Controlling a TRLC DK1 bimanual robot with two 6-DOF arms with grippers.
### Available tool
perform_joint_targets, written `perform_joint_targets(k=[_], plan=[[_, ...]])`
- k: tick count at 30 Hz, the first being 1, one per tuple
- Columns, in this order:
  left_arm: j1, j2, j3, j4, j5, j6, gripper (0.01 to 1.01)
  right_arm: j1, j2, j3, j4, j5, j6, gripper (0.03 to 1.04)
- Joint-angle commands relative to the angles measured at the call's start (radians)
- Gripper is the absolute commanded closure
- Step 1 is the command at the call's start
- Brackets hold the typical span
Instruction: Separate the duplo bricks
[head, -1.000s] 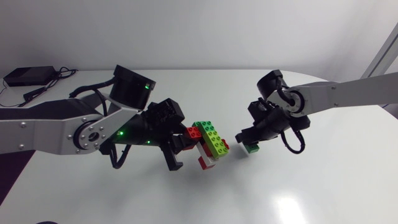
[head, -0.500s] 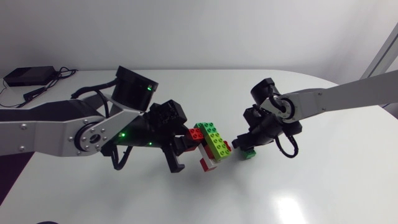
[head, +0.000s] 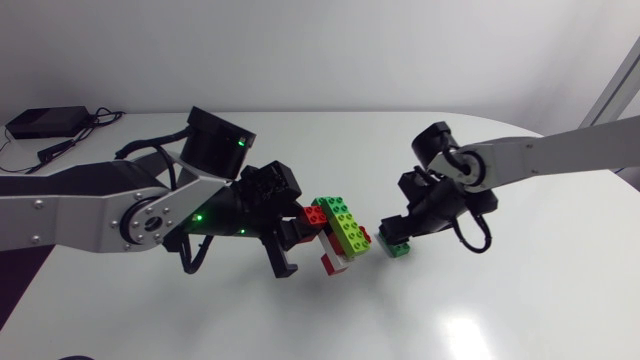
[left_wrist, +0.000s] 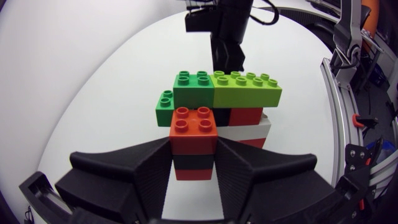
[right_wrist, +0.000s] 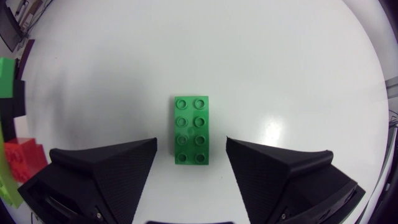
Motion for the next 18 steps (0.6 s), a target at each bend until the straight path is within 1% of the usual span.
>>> perform_joint_targets(k=[1,6,9,12,14,18], plan=[[-0.005,-0.002,-0.018,0.02,-0.002,-0.003,0.715,-0.023,-0.12,0.051,-0.046,-0.034,-0.015,0.17],[-0.007,0.002,-0.015,0.026,-0.007,-0.006,0.713,-0.023,-0.251,0.108,-0.145,-0.164,0.016,0.17],[-0.013,0.011,-0.009,0.031,-0.013,-0.011,0.713,-0.005,-0.292,0.115,-0.169,-0.244,0.054,0.18],[-0.019,0.021,-0.006,0.035,-0.019,-0.016,0.713,0.038,-0.311,0.123,-0.183,-0.27,0.08,0.18],[-0.025,0.024,-0.001,0.037,-0.027,-0.016,0.713,0.06,-0.309,0.126,-0.189,-0.295,0.093,0.22],[-0.031,0.034,0.008,0.043,-0.036,-0.022,0.713,0.101,-0.298,0.128,-0.195,-0.304,0.108,0.23]])
